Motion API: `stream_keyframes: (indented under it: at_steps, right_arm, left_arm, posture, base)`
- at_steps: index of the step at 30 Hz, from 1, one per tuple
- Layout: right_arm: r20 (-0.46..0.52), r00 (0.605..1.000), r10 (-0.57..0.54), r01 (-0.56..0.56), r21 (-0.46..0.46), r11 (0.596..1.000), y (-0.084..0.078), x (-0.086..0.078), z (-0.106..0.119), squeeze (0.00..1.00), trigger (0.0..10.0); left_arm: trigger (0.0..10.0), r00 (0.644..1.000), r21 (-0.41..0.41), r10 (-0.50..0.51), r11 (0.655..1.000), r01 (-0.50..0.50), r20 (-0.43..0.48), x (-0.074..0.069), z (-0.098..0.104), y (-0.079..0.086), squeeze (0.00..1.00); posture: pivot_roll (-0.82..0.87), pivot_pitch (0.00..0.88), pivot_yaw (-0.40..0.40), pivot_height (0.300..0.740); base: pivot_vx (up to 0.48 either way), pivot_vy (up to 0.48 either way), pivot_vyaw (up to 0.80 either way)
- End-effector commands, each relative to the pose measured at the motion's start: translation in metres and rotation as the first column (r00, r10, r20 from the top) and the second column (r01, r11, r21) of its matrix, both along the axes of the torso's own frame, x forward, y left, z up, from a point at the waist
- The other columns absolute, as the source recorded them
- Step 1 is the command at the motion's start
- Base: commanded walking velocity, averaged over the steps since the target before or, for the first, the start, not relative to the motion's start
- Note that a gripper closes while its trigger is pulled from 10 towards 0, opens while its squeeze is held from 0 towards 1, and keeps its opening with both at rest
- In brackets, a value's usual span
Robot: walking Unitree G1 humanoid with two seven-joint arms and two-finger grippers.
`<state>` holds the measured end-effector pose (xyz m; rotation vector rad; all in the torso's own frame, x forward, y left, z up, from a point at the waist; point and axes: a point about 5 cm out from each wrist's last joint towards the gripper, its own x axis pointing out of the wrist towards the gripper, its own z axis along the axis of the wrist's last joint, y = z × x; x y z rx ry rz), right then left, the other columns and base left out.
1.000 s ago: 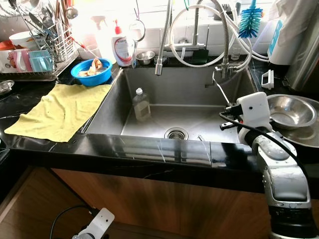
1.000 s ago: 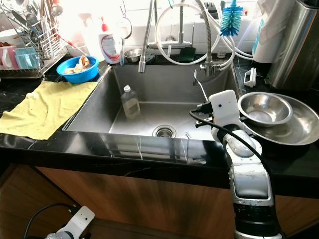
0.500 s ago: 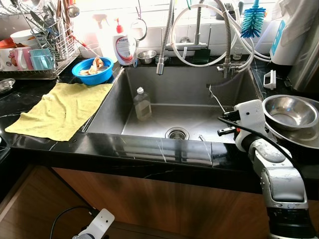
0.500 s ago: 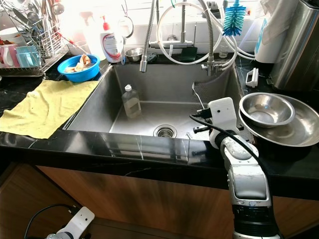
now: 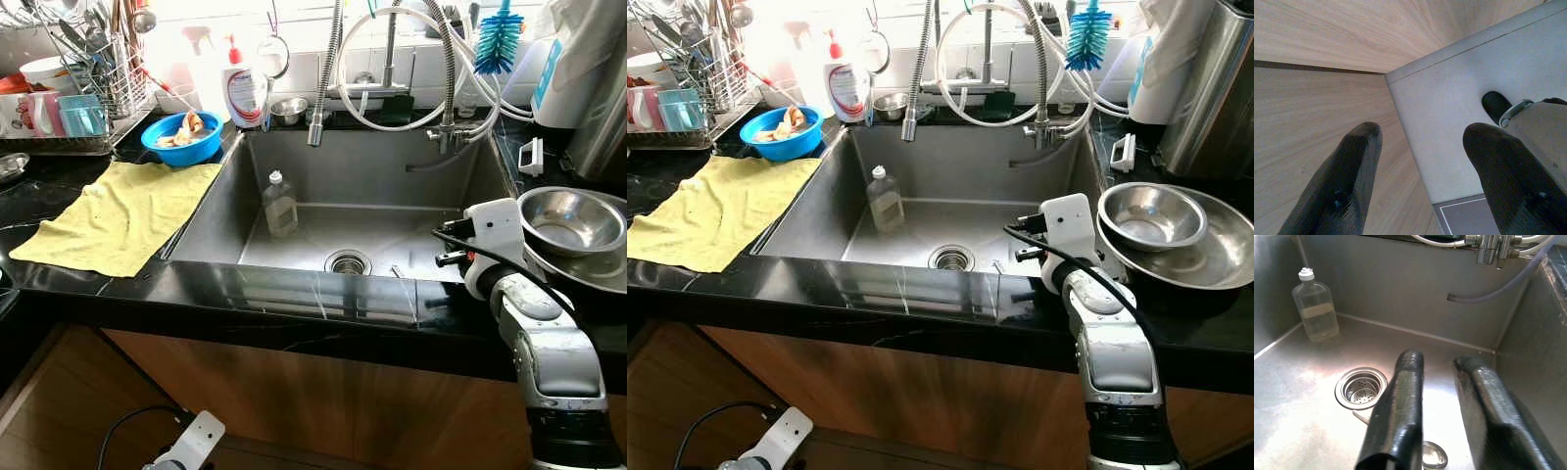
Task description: Kitchen organization
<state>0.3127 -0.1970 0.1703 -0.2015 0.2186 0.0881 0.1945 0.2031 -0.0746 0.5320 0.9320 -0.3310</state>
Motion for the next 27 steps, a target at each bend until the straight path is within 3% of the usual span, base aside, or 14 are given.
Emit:
stream_keyframes:
  at_steps: [1,2,8,10,20,27]
  right_arm:
    - [-0.016,1.000,-0.008,0.008,0.002,1.000,0.000,-0.001,-0.004,0.53,10.0]
    - [-0.009,1.000,-0.015,0.015,0.001,1.000,-0.001,0.000,-0.003,0.00,10.0]
    - [0.143,0.984,-0.108,0.108,0.007,0.994,-0.008,0.002,0.022,0.00,10.0]
    - [0.243,0.951,-0.190,0.186,0.041,0.982,-0.017,0.000,0.045,0.00,10.0]
    - [0.352,0.905,-0.240,0.236,0.054,0.970,-0.027,-0.009,0.073,0.00,10.0]
    - [0.361,0.812,-0.458,0.435,0.148,0.888,-0.056,-0.022,0.081,0.00,10.0]
  left_arm:
    - [10.0,1.000,0.019,0.004,1.000,-0.004,-0.010,-0.002,0.000,0.006,0.00]
    - [10.0,1.000,0.018,0.003,1.000,-0.003,-0.008,-0.002,0.000,0.005,0.00]
    - [10.0,1.000,0.019,0.002,1.000,-0.002,-0.001,0.000,0.001,0.005,0.00]
    - [10.0,1.000,0.018,0.004,1.000,-0.004,0.001,0.001,0.001,0.005,0.00]
    - [10.0,1.000,0.020,-0.004,1.000,0.004,0.002,0.003,0.002,0.005,0.00]
    - [10.0,1.000,0.018,-0.003,1.000,0.003,0.003,0.003,0.002,0.005,0.00]
  posture:
    - [-0.14,0.000,0.093,0.740]
    - [-0.14,0.000,0.093,0.740]
    - [-0.14,0.000,0.096,0.740]
    - [-0.14,0.000,0.100,0.740]
    - [-0.15,0.000,0.106,0.740]
    - [-0.15,0.000,0.106,0.740]
  base:
    - [0.000,0.000,0.00]
    - [0.000,0.000,0.00]
    - [0.000,0.000,0.00]
    - [0.000,0.000,0.00]
    - [0.000,0.000,0.00]
    - [0.000,0.000,0.00]
